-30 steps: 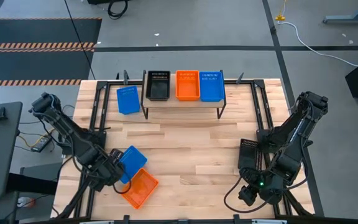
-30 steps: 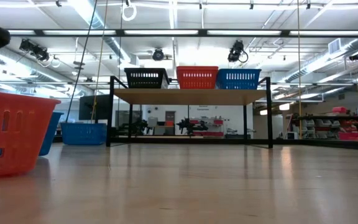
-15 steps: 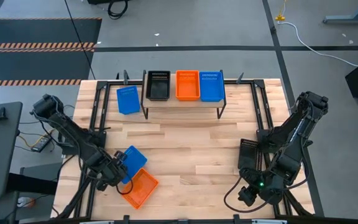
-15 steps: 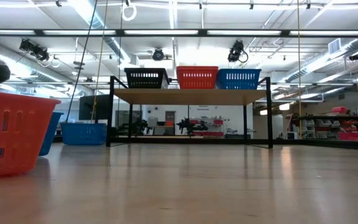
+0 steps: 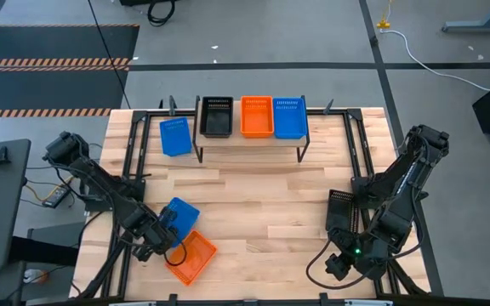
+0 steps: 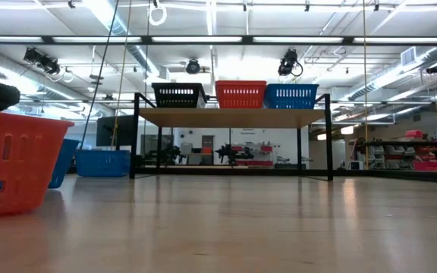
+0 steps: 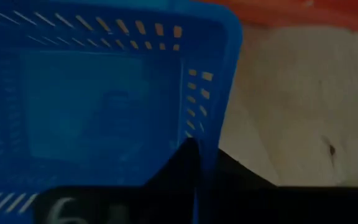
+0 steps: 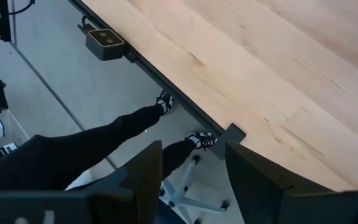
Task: Stack baskets on shelf by color
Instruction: Stack the bottom blue bin on top of the blue bin on the shelf
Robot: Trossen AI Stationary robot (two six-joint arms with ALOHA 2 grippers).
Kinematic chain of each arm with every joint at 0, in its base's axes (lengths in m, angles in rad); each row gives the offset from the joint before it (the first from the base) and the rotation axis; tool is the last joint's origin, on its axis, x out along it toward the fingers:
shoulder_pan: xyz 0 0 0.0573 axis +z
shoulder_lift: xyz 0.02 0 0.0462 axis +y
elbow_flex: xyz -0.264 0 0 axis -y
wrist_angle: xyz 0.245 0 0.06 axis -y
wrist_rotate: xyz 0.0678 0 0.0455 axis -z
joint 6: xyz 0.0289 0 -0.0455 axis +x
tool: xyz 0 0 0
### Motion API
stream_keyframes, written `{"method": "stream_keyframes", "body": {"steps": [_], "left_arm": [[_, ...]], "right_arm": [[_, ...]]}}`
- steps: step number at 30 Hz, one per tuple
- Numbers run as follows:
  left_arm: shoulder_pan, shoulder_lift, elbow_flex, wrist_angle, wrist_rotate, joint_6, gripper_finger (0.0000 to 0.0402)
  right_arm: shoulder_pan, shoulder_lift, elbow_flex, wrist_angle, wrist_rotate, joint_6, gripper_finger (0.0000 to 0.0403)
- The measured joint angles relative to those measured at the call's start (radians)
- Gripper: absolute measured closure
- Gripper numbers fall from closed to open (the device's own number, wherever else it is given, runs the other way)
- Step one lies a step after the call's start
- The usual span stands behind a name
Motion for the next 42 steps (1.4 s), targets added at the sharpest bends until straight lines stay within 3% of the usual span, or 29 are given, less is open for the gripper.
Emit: {"method": "stream_keyframes", "body": {"steps": [7, 17, 24, 29, 36, 42], "left_arm": [[0.078, 0.0, 0.138, -0.131, -0.015, 0.131, 0.0394], [0.28, 0.0, 0.478, -0.334, -0.123, 0.314, 0.0396], [0.449, 0.003, 0.713, -0.322, -0.213, 0.401, 0.0396], [0.548, 0.059, 0.867, -0.282, -0.223, 0.443, 0.0396], [0.595, 0.22, 1.108, -0.278, -0.212, 0.467, 0.0395], [0.573, 0.314, 1.201, -0.446, -0.13, 0.571, 0.0395]], "right_arm": [[0.0, 0.0, 0.0, -0.023, 0.039, -0.001, 0.0222], [-0.001, 0.0, 0.0, -0.059, 0.143, -0.008, 0.0221], [-0.016, 0.0, 0.0, -0.071, 0.165, -0.048, 0.0221], [-0.036, 0.0, 0.0, -0.073, 0.169, -0.094, 0.0221], [-0.112, -0.022, 0.001, -0.029, 0.168, -0.22, 0.0221], [-0.239, -0.11, 0.099, -0.029, 0.168, -0.545, 0.0221]]}}
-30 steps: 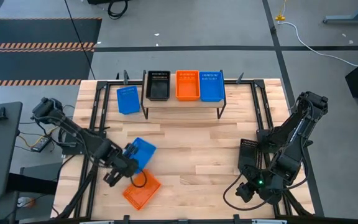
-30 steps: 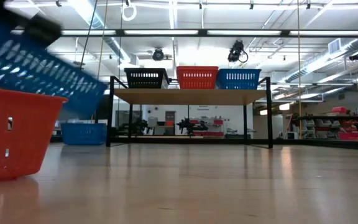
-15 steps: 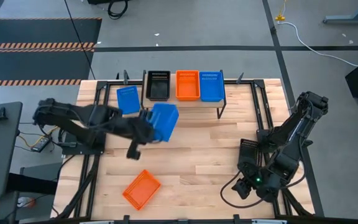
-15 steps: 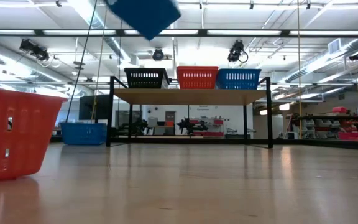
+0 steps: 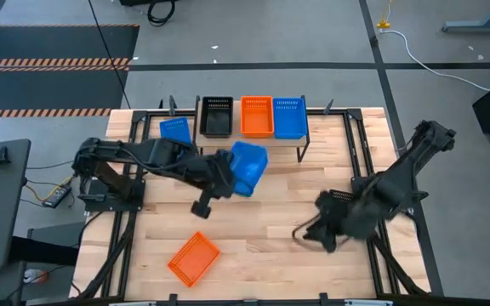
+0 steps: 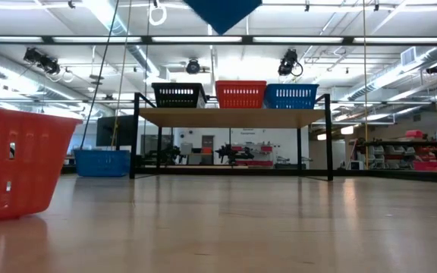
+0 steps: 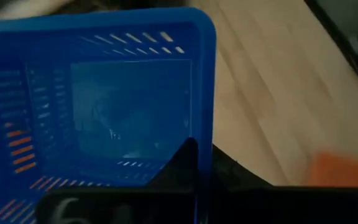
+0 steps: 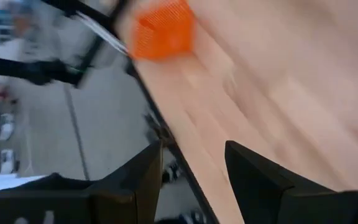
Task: Stack baskets on shelf by color
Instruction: Stack the bottom blue bin on top of the blue bin on the shelf
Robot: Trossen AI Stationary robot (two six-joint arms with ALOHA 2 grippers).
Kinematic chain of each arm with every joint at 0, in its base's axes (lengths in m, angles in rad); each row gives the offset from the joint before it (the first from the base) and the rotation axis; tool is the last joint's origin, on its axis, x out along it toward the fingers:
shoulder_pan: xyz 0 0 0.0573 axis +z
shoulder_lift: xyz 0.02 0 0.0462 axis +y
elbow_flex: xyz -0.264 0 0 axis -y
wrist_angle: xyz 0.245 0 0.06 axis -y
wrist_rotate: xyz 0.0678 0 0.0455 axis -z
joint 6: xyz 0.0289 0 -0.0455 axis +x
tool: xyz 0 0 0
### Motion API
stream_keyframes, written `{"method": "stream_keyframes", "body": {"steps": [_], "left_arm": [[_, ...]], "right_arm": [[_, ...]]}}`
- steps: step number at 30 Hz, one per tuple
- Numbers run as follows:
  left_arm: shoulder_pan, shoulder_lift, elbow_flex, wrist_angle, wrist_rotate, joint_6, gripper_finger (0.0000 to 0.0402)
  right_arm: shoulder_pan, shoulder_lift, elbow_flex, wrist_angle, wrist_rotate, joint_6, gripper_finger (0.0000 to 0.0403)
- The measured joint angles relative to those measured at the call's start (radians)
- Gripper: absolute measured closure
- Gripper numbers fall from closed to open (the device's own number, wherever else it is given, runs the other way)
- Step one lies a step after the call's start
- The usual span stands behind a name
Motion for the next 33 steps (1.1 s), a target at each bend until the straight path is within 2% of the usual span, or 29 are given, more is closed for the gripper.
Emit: {"method": "stream_keyframes", "body": {"steps": [5, 10, 15, 21, 28, 33], "left_arm": [[-0.06, 0.018, 0.0, -0.117, 0.037, 0.225, 0.0395], [-0.103, 0.018, 0.0, -0.114, 0.02, 0.529, 0.0395], [-0.088, 0.031, 0.001, -0.103, 0.014, 0.563, 0.0395], [-0.068, 0.072, 0.001, -0.135, 0.001, 0.636, 0.0395], [-0.05, 0.111, 0.0, -0.194, 0.0, 0.687, 0.0396], [-0.052, 0.113, 0.0, -0.155, 0.002, 0.693, 0.0396]], "right_arm": [[-0.122, -0.083, 0.126, -0.07, 0.002, -0.262, 0.0222], [-0.276, -0.12, 0.212, -0.225, -0.002, -0.303, 0.0222], [-0.432, -0.099, 0.24, -0.228, -0.137, -0.335, 0.0222], [-0.535, 0.004, 0.244, -0.165, -0.34, -0.321, 0.0222], [-0.59, 0.069, 0.247, -0.04, -0.378, -0.292, 0.0222], [-0.603, 0.123, 0.245, -0.057, -0.424, -0.295, 0.023]]}}
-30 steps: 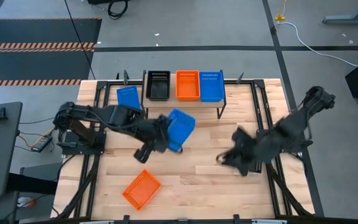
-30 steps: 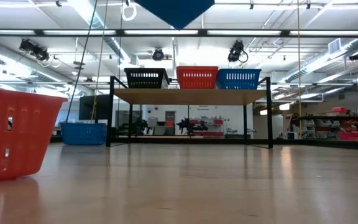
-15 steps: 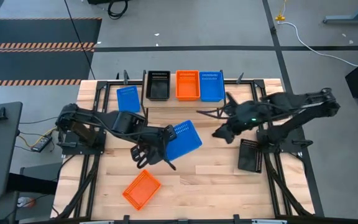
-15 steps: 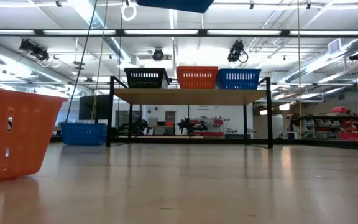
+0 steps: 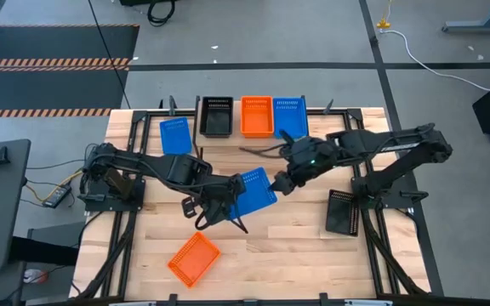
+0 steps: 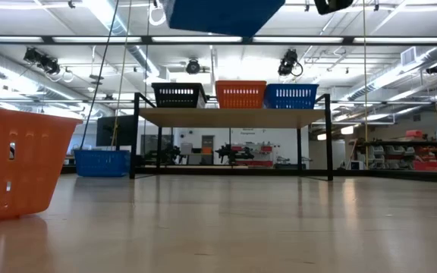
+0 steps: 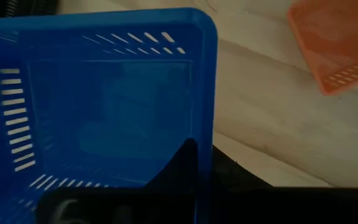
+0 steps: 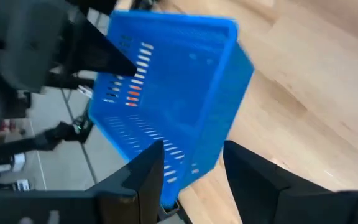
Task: Stack baskets on shelf by color
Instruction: Stack the bottom blue bin on top of the blue bin on the shelf
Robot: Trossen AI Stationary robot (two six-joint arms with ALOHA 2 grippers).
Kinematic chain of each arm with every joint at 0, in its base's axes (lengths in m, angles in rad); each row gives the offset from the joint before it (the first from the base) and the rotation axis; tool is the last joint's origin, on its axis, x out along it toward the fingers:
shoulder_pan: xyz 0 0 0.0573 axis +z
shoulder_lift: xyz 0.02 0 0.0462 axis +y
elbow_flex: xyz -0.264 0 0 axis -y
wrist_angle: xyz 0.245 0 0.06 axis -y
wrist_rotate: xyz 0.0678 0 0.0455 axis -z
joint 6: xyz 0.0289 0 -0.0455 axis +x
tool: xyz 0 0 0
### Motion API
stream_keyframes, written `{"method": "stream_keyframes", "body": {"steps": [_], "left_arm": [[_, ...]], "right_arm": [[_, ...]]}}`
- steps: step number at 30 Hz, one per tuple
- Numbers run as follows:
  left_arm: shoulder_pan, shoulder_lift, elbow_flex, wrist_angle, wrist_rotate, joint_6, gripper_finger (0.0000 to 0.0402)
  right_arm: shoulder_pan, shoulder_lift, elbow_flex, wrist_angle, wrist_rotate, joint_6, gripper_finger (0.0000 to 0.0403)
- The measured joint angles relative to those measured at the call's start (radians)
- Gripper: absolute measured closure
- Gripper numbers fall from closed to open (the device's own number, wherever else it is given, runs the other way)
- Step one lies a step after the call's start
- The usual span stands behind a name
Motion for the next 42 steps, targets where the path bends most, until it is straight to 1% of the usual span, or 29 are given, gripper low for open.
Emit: {"method": "stream_keyframes", "body": {"steps": [6, 11, 13, 16, 19, 22, 23, 27, 30, 33, 36, 42], "left_arm": [[-0.004, 0.0, 0.0, 0.017, 0.006, 0.011, 0.0395], [-0.012, -0.007, -0.001, 0.064, 0.005, -0.01, 0.0395], [-0.016, -0.017, -0.001, 0.072, 0.006, -0.025, 0.0391], [-0.025, -0.022, -0.001, 0.089, -0.001, -0.067, 0.0379], [-0.031, -0.029, 0.0, 0.099, -0.01, -0.13, 0.0366], [-0.036, -0.037, 0.001, 0.111, -0.054, -0.194, 0.0352], [-0.038, -0.044, 0.002, 0.114, -0.075, -0.205, 0.0347], [-0.05, -0.071, 0.001, 0.142, -0.15, -0.207, 0.033], [-0.051, -0.095, 0.005, 0.176, -0.198, -0.21, 0.0318], [-0.046, -0.105, 0.039, 0.193, -0.204, -0.234, 0.0307], [-0.034, -0.106, 0.083, 0.193, -0.202, -0.295, 0.0295], [-0.02, -0.114, 0.103, 0.207, -0.155, -0.382, 0.0274]], "right_arm": [[-0.006, 0.062, 0.0, 0.03, -0.021, -0.009, 0.0238], [-0.009, 0.094, -0.001, -0.007, -0.024, -0.034, 0.024], [-0.013, 0.098, 0.0, -0.014, -0.026, -0.039, 0.0247], [-0.014, 0.095, 0.0, -0.019, -0.025, -0.053, 0.0278], [-0.022, 0.09, 0.0, -0.022, -0.016, -0.068, 0.033], [-0.026, 0.083, -0.001, -0.029, 0.003, -0.088, 0.0384], [-0.027, 0.081, -0.002, -0.034, 0.003, -0.097, 0.0391], [-0.042, 0.076, -0.002, -0.032, -0.012, -0.103, 0.0387], [-0.044, 0.076, 0.0, -0.031, -0.015, -0.1, 0.0393], [-0.044, 0.076, 0.002, -0.033, -0.022, -0.091, 0.0395], [-0.045, 0.073, 0.003, -0.035, -0.021, -0.084, 0.0395], [-0.056, 0.079, -0.003, -0.051, -0.011, -0.081, 0.0396]]}}
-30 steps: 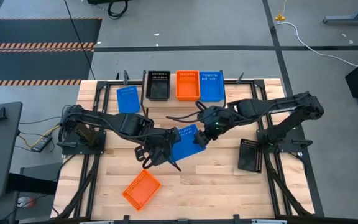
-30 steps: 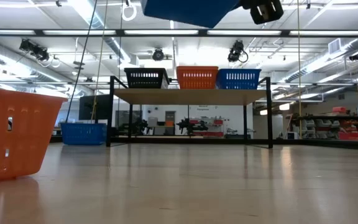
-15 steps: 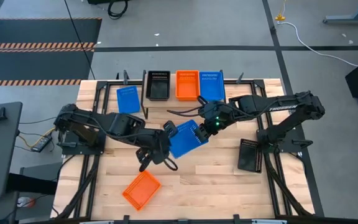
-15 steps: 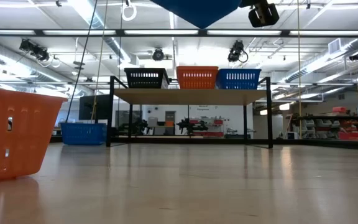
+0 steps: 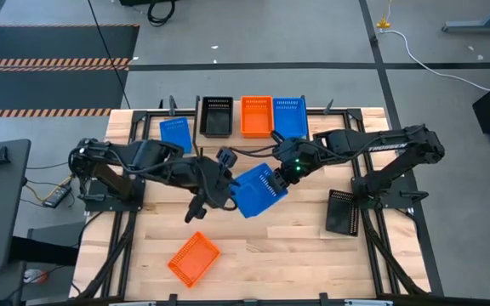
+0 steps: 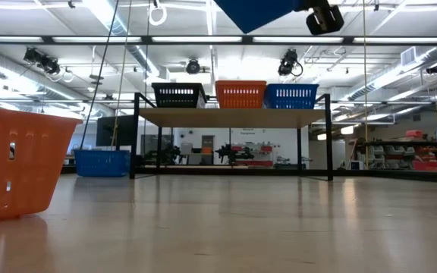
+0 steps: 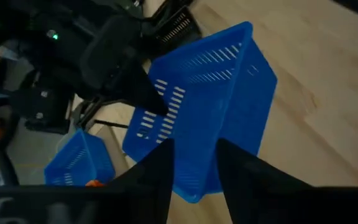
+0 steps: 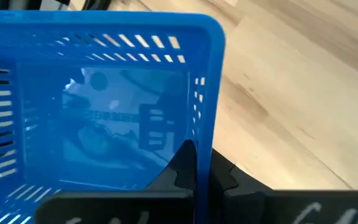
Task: Stack baskets on shelf by color
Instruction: Stack the bottom blue bin on top of the blue bin on the shelf
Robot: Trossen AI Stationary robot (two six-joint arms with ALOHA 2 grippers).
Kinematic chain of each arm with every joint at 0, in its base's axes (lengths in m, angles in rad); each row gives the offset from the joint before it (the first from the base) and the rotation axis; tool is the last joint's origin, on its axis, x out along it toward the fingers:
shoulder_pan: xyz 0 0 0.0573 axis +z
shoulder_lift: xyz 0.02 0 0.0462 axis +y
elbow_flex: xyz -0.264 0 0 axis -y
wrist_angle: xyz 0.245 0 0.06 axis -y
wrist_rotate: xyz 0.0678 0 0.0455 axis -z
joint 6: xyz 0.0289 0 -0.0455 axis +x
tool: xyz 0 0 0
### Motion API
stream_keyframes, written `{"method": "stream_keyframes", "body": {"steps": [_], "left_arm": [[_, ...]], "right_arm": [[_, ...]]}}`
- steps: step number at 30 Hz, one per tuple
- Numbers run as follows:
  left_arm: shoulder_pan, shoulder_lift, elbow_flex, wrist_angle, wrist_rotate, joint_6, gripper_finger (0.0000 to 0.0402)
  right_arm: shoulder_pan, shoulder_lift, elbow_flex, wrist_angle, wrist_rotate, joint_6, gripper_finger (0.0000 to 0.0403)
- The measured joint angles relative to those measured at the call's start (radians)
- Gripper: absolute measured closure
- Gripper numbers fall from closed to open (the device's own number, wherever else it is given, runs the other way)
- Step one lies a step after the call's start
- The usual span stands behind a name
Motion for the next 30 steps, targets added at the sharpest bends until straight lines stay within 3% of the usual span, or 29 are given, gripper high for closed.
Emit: {"method": "stream_keyframes", "body": {"steps": [4, 9, 13, 20, 30], "left_arm": [[-0.002, 0.002, -0.019, 0.001, 0.018, 0.0, 0.0265], [0.0, -0.012, -0.02, -0.005, -0.066, -0.024, 0.0256], [0.003, -0.058, -0.019, 0.021, -0.077, -0.074, 0.0257], [-0.003, -0.147, -0.02, 0.091, -0.082, -0.205, 0.026], [-0.006, -0.242, -0.02, 0.134, -0.056, -0.508, 0.0266]], "right_arm": [[-0.004, 0.009, 0.0, 0.001, -0.018, -0.001, 0.0396], [-0.018, -0.014, 0.001, -0.065, 0.005, -0.004, 0.0397], [-0.065, -0.053, 0.002, -0.091, 0.013, -0.019, 0.0397], [-0.192, -0.103, 0.002, -0.09, 0.016, -0.135, 0.0397], [-0.424, -0.147, 0.002, -0.084, 0.008, -0.411, 0.0396]]}}
